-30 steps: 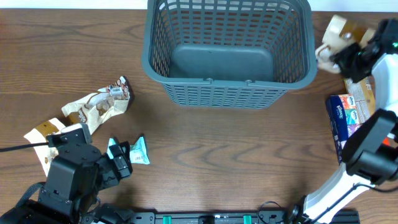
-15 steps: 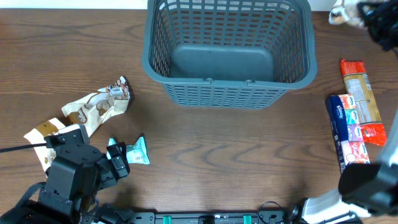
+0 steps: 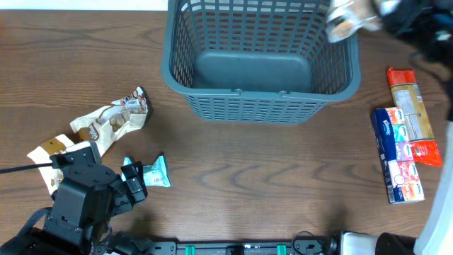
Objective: Pack container
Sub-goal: 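Lift the cream packet with the right gripper and drop it into the basket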
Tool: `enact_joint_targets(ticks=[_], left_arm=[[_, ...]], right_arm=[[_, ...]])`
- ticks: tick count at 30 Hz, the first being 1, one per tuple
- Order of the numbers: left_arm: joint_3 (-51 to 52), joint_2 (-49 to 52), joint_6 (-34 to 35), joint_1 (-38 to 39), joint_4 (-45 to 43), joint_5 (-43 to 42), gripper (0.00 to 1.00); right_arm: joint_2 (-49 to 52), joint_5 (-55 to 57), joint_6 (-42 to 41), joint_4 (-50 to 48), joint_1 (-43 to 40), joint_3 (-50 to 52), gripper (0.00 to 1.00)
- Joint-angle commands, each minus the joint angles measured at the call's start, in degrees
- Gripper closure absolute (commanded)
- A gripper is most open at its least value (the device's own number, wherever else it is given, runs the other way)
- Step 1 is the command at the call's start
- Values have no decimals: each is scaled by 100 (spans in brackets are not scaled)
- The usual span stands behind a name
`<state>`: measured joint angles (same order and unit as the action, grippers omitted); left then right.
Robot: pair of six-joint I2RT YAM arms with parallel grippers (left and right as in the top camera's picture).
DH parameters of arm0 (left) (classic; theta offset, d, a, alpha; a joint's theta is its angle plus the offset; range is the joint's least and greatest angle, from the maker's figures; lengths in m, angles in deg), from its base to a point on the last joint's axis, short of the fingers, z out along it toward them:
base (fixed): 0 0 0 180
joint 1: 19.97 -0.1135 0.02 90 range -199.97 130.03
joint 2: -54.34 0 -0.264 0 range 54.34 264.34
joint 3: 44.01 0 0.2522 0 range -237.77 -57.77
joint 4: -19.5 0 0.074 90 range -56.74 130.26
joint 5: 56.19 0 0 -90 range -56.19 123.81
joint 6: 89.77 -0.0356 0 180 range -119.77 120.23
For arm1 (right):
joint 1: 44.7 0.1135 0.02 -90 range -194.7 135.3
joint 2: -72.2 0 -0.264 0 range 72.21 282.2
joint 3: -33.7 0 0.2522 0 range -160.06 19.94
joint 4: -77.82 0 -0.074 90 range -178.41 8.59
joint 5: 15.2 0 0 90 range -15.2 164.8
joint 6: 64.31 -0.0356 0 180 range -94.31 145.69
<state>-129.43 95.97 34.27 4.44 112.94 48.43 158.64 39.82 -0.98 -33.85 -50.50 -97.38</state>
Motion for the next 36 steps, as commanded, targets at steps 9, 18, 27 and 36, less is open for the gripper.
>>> enact_joint_targets(ticks=[9,18,27,36], left_arm=[[-37,22,-96,-35,26,111,1],[-37,22,-96,-35,26,111,1],[-37,22,-96,-35,26,111,1],[-37,22,-96,-35,26,111,1]], right_arm=[[793,802,1939,669,1226,7,99],[1508,1165,2343,1438,1523,11,99],[1947,1462,2573,1714,1534,24,99],[1976,2063,2599,1722,1532,374,99]])
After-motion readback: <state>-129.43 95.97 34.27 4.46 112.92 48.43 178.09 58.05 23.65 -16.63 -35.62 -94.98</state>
